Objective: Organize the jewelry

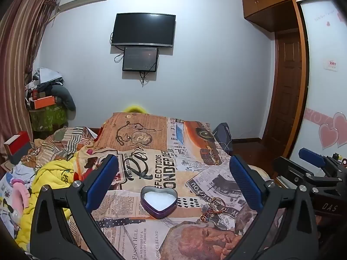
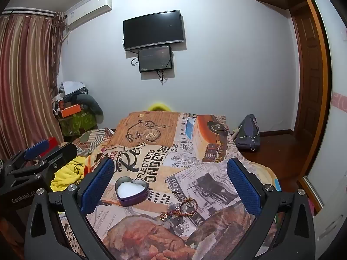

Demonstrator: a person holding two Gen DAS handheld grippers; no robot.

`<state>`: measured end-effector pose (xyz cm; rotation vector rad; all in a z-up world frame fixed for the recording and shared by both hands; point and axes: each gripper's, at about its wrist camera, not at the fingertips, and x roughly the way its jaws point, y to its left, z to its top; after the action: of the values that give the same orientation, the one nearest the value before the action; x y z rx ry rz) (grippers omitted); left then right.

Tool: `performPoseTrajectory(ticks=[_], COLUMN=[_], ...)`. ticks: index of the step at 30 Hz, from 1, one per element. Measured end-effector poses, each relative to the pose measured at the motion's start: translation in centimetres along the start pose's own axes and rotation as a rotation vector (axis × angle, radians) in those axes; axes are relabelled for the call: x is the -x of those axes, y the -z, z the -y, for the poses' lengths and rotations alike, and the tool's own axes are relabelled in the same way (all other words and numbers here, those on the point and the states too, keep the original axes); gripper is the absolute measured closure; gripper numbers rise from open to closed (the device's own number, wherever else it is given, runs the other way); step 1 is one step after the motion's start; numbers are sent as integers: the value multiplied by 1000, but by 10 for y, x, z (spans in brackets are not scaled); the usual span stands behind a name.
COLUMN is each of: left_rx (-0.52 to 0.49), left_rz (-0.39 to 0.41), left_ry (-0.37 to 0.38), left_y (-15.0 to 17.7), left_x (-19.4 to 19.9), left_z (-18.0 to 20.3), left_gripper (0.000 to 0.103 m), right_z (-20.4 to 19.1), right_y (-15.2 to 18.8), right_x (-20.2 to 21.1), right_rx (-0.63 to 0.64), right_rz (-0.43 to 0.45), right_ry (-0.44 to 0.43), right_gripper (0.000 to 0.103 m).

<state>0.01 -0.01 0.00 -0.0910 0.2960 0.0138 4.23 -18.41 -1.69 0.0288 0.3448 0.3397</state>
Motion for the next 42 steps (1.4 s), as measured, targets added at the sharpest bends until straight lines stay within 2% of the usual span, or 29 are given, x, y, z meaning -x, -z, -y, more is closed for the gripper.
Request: performPoseTrajectory(ticks=[42], left_rx=[-12], left_rz=[-14], left_ry=[-8], left_y=[5], left_x=[-7], left_z=[-3], left_gripper=[0], right_z=[-4], right_y=[1], right_x=[-5], right_rx=[-3], right_rz=[-9], right_ry=[-4], right_gripper=[0])
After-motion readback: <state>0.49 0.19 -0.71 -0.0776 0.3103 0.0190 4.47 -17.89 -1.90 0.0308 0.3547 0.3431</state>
